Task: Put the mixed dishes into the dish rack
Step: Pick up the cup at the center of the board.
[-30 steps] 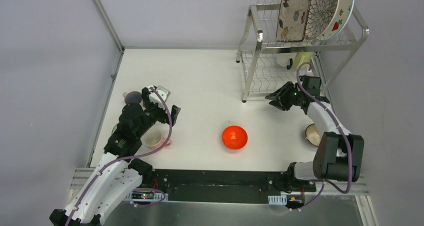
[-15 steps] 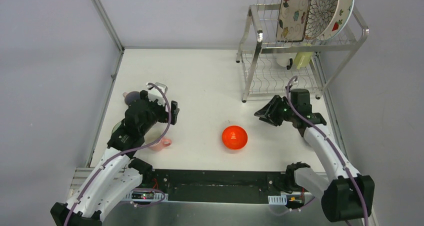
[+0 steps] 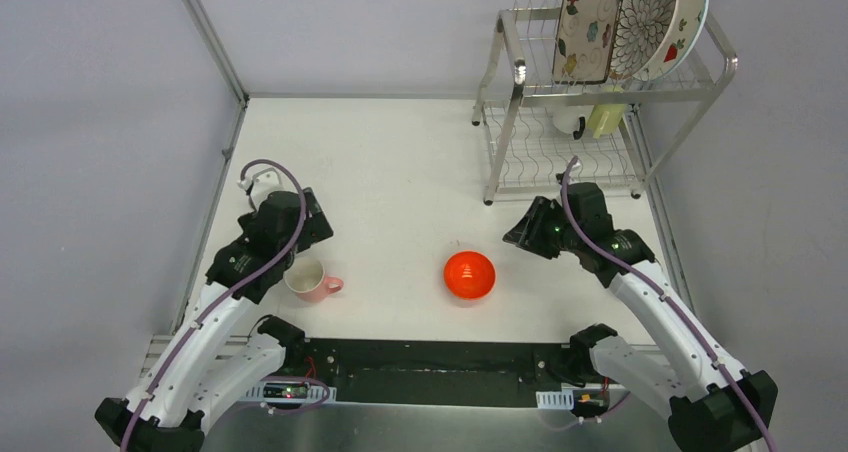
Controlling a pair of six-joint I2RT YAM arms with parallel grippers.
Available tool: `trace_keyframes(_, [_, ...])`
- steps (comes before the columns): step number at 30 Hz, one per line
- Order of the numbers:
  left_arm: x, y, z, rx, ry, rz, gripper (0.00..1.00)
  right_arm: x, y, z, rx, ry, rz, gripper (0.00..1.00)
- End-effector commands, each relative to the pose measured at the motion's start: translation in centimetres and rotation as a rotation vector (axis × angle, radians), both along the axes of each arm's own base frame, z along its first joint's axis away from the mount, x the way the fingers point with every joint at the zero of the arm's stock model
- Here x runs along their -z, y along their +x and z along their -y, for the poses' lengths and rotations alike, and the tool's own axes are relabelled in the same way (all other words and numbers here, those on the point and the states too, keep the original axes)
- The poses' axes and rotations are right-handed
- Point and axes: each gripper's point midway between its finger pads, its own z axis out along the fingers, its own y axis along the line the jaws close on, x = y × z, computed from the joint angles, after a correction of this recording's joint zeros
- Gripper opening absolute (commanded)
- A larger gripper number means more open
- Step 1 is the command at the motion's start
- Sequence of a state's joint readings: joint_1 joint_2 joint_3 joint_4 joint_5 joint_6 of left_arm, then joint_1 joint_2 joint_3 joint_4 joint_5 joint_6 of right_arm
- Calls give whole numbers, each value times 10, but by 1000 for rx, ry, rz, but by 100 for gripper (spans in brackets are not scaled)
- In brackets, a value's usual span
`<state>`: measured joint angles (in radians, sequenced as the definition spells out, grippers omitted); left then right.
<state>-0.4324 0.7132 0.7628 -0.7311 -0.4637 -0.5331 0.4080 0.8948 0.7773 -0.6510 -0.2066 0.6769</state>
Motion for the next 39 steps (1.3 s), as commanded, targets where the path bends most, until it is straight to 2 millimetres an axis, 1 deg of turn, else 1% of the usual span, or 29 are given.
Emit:
trace_keyframes(1, [-12, -32, -10, -206, -179, -91, 99, -14, 5, 5, 17, -63, 37, 41])
trace_keyframes(3, [-14, -42, -9, -250, -234, -123, 99, -15, 4, 2, 11, -69, 44, 41])
trace_keyframes(7, [-17, -54, -5, -284, -322, -151, 92, -18, 6, -3, 3, -68, 65, 41])
trace_keyframes(11, [-9, -67, 1, -353, -412, -220, 85, -16, 7, -5, 1, -78, 62, 42])
trace_keyframes(13, [-4, -73, 2, -399, -432, -271, 83, -13, 7, -4, 12, -89, 52, 42])
trace_keyframes(18, [7, -69, 0, -455, -396, -309, 82, -13, 9, -6, 18, -90, 56, 42])
trace_keyframes(22, [17, -66, -5, -498, -377, -305, 75, -13, 8, -6, 13, -102, 57, 42])
trace_keyframes(25, [20, -58, -2, -479, -391, -269, 71, -13, 6, -7, 4, -102, 57, 42])
trace_keyframes(29, [24, -49, -6, -480, -370, -232, 64, -19, 6, -8, 2, -92, 71, 42])
trace_keyframes(33, [33, -44, -6, -487, -342, -243, 63, -21, 6, -6, 2, -99, 81, 42])
trace_keyframes(39, [48, -33, -3, -487, -326, -240, 63, -19, 5, -8, -3, -97, 73, 42])
